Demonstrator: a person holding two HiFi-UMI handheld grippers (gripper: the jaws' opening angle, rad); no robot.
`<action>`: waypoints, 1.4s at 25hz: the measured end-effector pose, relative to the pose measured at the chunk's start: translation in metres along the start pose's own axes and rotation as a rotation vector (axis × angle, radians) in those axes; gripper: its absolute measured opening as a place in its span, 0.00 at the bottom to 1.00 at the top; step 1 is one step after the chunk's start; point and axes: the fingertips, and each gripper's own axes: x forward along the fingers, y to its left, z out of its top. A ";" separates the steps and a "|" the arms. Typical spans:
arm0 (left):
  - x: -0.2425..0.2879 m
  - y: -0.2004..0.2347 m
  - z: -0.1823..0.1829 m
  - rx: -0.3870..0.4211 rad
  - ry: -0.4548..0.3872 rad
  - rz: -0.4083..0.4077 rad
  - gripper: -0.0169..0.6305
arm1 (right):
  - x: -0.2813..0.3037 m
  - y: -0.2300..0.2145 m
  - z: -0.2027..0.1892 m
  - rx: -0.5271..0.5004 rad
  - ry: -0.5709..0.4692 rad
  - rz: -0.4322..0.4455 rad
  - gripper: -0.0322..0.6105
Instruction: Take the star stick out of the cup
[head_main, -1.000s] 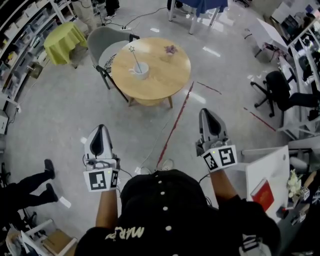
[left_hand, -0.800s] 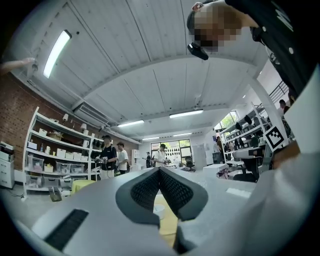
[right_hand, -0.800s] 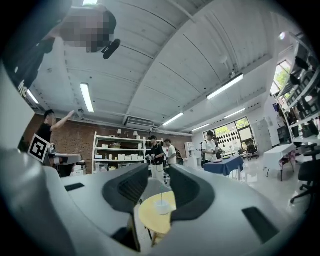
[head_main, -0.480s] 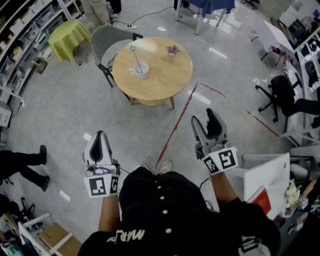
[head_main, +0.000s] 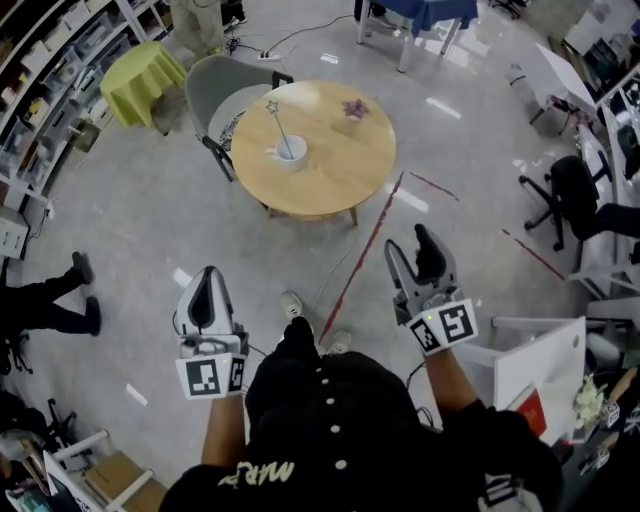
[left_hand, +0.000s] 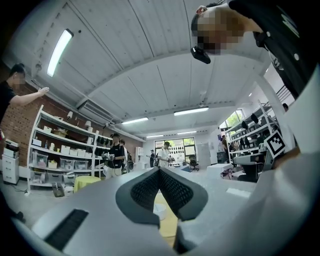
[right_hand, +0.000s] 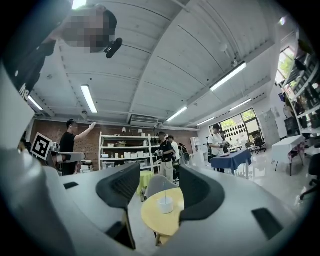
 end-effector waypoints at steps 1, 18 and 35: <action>0.008 0.004 -0.001 0.002 -0.003 -0.007 0.02 | 0.008 -0.002 -0.001 -0.002 0.002 -0.004 0.42; 0.137 0.118 -0.011 -0.011 -0.047 -0.047 0.02 | 0.181 -0.011 0.007 -0.043 -0.040 -0.050 0.44; 0.223 0.172 -0.041 -0.034 -0.009 -0.081 0.02 | 0.278 -0.022 -0.023 -0.027 0.009 -0.055 0.44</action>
